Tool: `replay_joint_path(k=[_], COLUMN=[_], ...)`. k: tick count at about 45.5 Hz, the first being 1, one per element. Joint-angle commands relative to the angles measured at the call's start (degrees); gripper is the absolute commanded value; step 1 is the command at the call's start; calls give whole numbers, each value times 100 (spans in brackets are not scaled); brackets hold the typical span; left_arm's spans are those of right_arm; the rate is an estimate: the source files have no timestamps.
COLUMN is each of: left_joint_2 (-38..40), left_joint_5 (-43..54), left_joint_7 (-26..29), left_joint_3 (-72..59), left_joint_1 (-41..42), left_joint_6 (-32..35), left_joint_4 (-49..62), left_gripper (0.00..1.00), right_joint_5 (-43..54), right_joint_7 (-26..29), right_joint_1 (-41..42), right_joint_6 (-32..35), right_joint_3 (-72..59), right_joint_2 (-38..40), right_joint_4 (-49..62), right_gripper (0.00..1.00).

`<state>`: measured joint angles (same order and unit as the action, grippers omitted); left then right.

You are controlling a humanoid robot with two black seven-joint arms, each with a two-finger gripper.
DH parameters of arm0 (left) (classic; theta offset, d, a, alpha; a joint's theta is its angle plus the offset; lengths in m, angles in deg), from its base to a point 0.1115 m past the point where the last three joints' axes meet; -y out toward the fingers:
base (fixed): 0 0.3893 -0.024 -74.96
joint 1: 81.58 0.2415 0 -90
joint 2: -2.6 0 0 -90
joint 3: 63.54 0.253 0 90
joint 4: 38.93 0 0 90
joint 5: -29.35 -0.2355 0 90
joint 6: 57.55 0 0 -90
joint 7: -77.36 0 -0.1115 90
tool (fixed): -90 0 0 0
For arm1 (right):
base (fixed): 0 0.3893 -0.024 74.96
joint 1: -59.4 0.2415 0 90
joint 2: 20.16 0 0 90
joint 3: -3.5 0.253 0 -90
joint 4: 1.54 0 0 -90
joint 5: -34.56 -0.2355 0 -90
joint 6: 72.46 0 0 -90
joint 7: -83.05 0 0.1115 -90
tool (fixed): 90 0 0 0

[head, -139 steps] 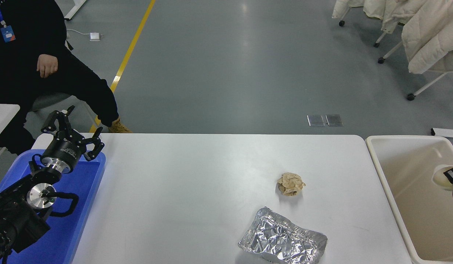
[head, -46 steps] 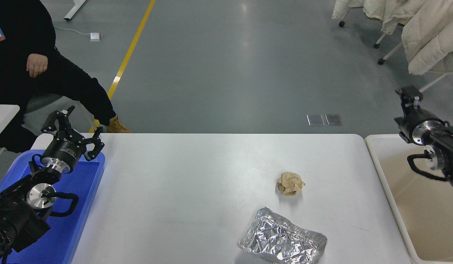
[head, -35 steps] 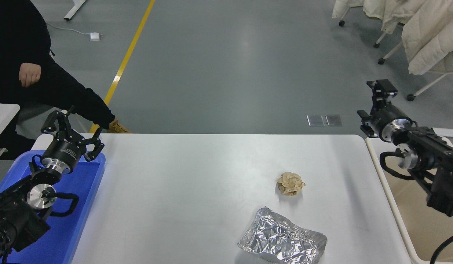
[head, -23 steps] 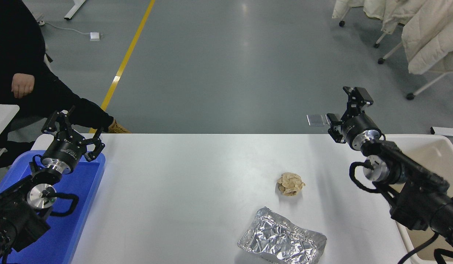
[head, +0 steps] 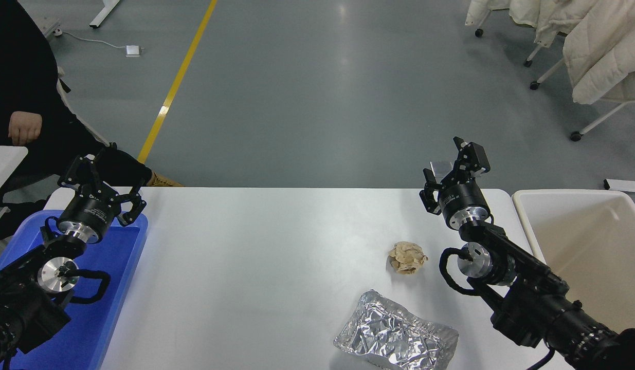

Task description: Clean the table surface

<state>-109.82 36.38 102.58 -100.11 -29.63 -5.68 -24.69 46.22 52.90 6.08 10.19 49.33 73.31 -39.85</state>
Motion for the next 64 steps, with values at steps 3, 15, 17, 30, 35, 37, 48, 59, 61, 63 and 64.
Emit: replay_joint_path(k=[3,15,17,30,35,37,48,59,61,63,64], left_joint_2=[0,0,0,0,0,0,0,0,0,0,0], left_joint_5=[0,0,0,0,0,0,0,0,0,0,0], left_joint_7=[0,0,0,0,0,0,0,0,0,0,0], left_joint_3=[0,0,0,0,0,0,0,0,0,0,0], left_joint_1=[0,-9,-1,0,0,0,0,0,-9,-9,-1], left_joint_6=[-1,-1,-1,-1,-10,-1,-1,-1,-1,-10,-1], left_joint_4=[0,0,0,0,0,0,0,0,0,0,0], left_gripper=[100,100,100,100,100,100,100,100,100,100,100], right_joint_5=[-49,-32,-5,91,161,275,1496,2095,2095,2087,2078], right_joint_7=[-52,-43,-43,-17,36,45,63,71,63,63,63], right_joint_1=[-48,-21,5,480,682,752,954,1200,1201,1201,1201], right_joint_6=[14,58,58,14,14,23,93,102,94,93,85], right_joint_3=[58,-196,-389,-2665,-3228,-3535,-4801,-5532,-5497,-5470,-5453], right_joint_2=[-128,-84,-49,662,1268,1514,2789,4186,4432,4652,4775], right_joint_4=[122,8,-19,-326,-765,-923,-1574,-2268,-2321,-2409,-2496], right_gripper=[100,100,100,100,100,100,100,100,100,100,100])
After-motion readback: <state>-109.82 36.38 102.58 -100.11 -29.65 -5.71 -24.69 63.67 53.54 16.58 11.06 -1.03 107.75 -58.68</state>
